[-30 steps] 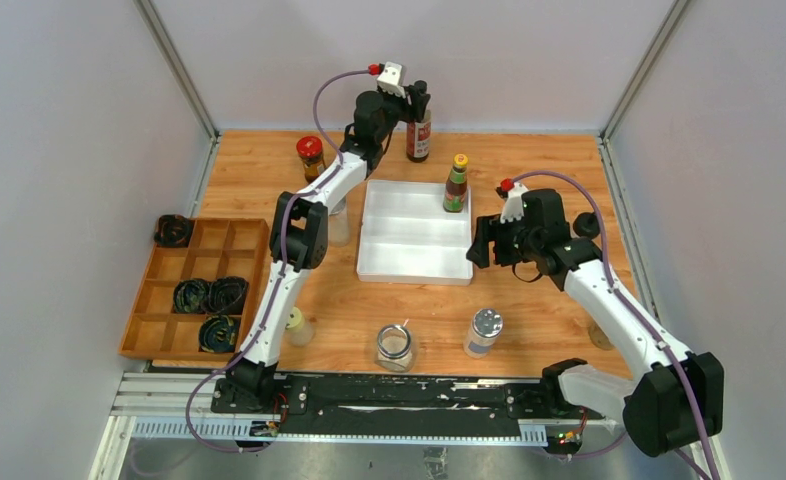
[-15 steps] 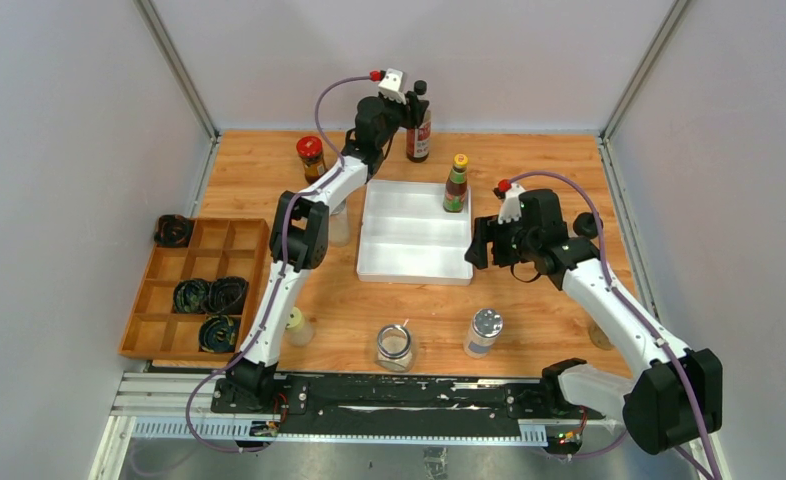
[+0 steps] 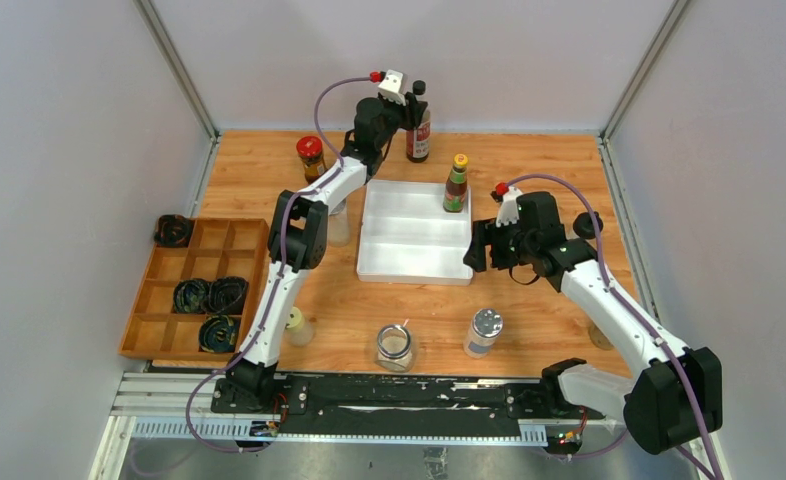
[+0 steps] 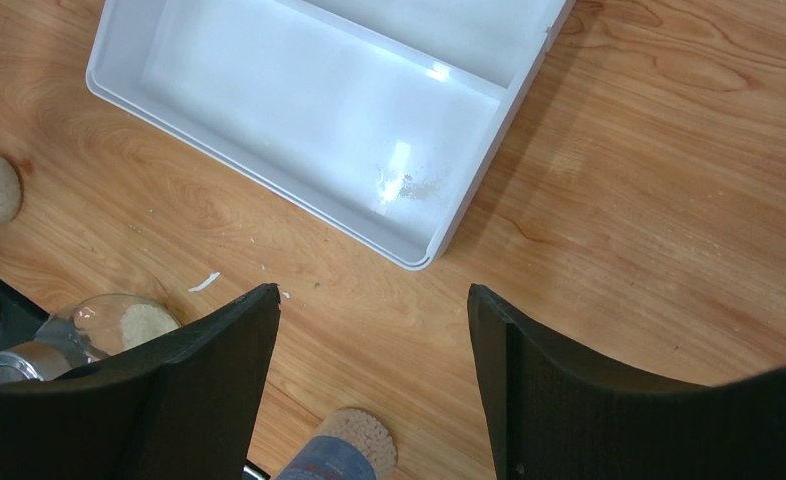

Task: Organize the condiment bottles
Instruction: Pick up the bottle from the corner of the board.

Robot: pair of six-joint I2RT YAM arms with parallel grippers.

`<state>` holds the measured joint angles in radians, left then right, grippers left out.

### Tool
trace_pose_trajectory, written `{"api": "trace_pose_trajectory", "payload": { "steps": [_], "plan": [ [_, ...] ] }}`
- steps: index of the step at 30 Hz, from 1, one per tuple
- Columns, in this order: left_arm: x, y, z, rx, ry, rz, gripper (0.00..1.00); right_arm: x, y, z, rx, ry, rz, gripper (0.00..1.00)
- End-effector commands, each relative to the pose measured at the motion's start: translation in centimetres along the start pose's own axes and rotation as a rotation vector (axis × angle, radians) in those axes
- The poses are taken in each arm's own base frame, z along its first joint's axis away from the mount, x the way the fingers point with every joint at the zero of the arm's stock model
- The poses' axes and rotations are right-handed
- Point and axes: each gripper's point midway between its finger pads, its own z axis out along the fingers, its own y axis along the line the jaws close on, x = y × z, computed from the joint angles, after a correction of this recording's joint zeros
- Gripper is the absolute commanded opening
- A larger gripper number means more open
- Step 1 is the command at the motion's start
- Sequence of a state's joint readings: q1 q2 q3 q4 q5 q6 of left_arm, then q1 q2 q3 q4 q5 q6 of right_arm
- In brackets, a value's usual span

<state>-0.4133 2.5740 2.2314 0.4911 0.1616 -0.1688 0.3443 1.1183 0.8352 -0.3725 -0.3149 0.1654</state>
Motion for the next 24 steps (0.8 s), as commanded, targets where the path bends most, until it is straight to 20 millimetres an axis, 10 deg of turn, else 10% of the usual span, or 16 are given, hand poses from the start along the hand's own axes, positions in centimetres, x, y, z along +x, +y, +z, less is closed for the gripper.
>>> {"api": "trace_pose_trajectory", "payload": {
  "steps": [1, 24],
  "plan": [
    [-3.5, 0.0, -0.1, 0.002, -0.052, 0.013, 0.44, 0.8, 0.6, 0.3, -0.021, 0.021, 0.006, 0.74],
    [-6.4, -1.0, -1.2, 0.030, -0.066, 0.040, 0.44, 1.0, 1.5, 0.3, -0.036, 0.026, 0.002, 0.74]
  ]
}}
